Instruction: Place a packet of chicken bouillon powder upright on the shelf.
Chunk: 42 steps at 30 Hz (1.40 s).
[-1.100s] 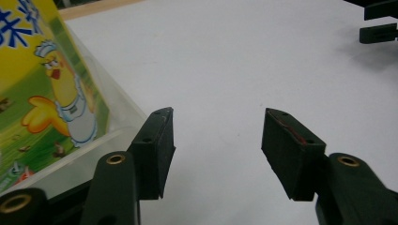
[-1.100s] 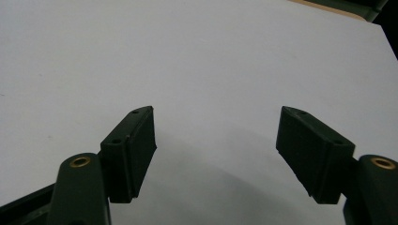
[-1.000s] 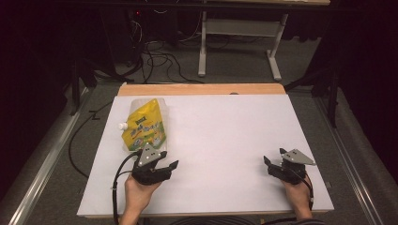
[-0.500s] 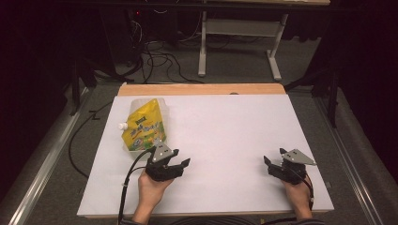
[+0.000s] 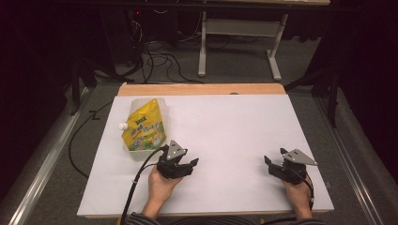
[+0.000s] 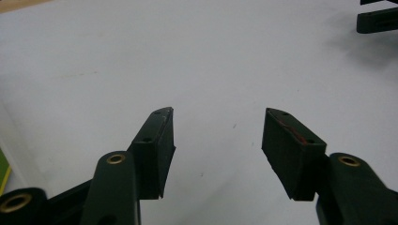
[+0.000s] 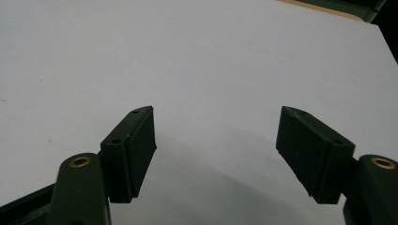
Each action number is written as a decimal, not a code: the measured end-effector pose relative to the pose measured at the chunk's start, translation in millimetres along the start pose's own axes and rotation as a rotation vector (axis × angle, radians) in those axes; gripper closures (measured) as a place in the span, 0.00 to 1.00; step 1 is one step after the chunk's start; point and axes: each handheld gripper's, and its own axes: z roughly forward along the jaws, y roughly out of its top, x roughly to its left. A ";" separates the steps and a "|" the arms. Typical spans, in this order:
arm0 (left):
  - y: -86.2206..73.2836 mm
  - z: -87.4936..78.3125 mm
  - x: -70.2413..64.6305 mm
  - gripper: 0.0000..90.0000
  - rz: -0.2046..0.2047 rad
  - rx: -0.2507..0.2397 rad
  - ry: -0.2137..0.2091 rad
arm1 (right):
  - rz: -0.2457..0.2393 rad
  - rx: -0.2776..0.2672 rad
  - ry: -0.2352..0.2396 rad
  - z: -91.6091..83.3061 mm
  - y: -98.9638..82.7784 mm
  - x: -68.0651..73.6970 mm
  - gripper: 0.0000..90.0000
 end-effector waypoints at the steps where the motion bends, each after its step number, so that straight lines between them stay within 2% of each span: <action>1: 0.0 1.6 0.0 0.49 -0.003 -0.001 0.000 | 0.000 -0.001 0.001 0.0 0.0 0.0 0.32; 6: -0.9 10.6 0.7 0.49 -0.013 -0.005 0.009 | 0.000 -0.003 0.001 -0.2 -0.1 0.0 0.32; 11: -3.0 19.2 1.7 0.49 -0.002 0.011 -0.001 | 0.000 -0.003 0.002 -0.3 -0.2 0.2 0.32; 16: -6.4 27.7 2.0 0.49 0.007 0.030 0.017 | -0.002 -0.003 0.001 -0.3 -0.1 0.3 0.32; 26: -10.8 43.2 5.1 0.49 -0.010 0.029 0.055 | -0.004 0.000 -0.001 -0.5 -0.1 0.8 0.32; 29: -13.2 46.1 5.2 0.49 -0.001 0.029 0.067 | 0.000 0.000 -0.002 -0.6 -0.1 1.1 0.32; 36: -15.2 47.1 7.3 0.47 -0.020 0.013 0.090 | -0.005 0.000 -0.003 -0.6 -0.1 1.0 0.32; 42: -15.7 47.0 4.8 0.45 0.001 0.012 0.105 | -0.002 -0.005 -0.002 -1.1 -0.4 1.1 0.32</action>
